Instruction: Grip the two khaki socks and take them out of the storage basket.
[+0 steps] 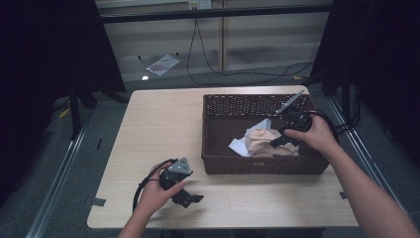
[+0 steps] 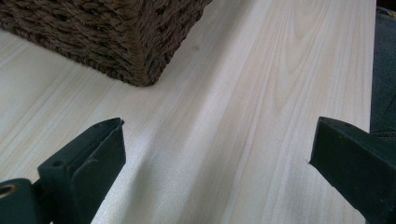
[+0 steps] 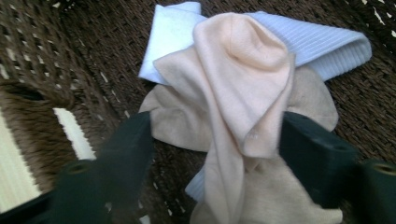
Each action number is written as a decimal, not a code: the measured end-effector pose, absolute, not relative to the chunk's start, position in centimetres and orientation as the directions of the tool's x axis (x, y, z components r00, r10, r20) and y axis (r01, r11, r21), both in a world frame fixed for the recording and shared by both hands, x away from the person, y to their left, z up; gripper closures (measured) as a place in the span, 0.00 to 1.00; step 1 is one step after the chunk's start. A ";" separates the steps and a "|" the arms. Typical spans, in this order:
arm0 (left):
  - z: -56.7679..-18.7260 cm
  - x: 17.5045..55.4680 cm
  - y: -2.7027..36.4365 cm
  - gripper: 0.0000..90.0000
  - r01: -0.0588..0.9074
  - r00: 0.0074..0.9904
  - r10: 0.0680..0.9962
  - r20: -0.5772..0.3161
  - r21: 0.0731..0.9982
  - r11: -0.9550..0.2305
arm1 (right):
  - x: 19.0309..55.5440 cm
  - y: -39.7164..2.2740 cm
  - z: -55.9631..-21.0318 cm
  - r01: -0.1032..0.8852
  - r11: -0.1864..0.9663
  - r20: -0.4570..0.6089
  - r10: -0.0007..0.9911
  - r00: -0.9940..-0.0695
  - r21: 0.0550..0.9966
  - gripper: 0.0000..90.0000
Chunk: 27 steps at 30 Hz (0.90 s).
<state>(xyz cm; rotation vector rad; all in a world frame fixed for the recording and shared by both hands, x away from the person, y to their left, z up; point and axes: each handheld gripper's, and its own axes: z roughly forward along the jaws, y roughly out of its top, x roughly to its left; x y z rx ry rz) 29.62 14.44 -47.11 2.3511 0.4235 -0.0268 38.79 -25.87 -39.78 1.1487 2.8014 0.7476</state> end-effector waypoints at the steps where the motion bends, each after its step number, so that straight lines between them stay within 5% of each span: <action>1: -47.1 29.6 14.4 0.03 0.309 0.946 0.293 -0.140 0.669 -0.676 | 38.9 -25.9 -39.9 0.658 0.613 0.150 0.672 -0.725 0.438 0.38; 6: -47.1 29.6 14.5 0.03 0.308 0.946 0.290 -0.142 0.669 -0.677 | 39.3 -25.9 -40.3 0.661 0.614 0.132 0.682 -0.719 0.430 0.61; 14: -47.0 29.6 14.5 0.03 0.311 0.945 0.297 -0.141 0.673 -0.671 | 39.9 -25.7 -40.8 0.670 0.635 0.116 0.687 -0.718 0.384 0.75; 19: -46.9 29.7 14.5 0.03 0.300 0.949 0.288 -0.131 0.665 -0.684 | 40.1 -25.5 -40.9 0.671 0.639 0.120 0.684 -0.719 0.377 0.96; 27: -47.0 29.7 14.6 0.03 0.309 0.945 0.296 -0.140 0.679 -0.665 | 40.1 -26.1 -39.5 0.681 0.631 0.133 0.690 -0.711 0.372 0.99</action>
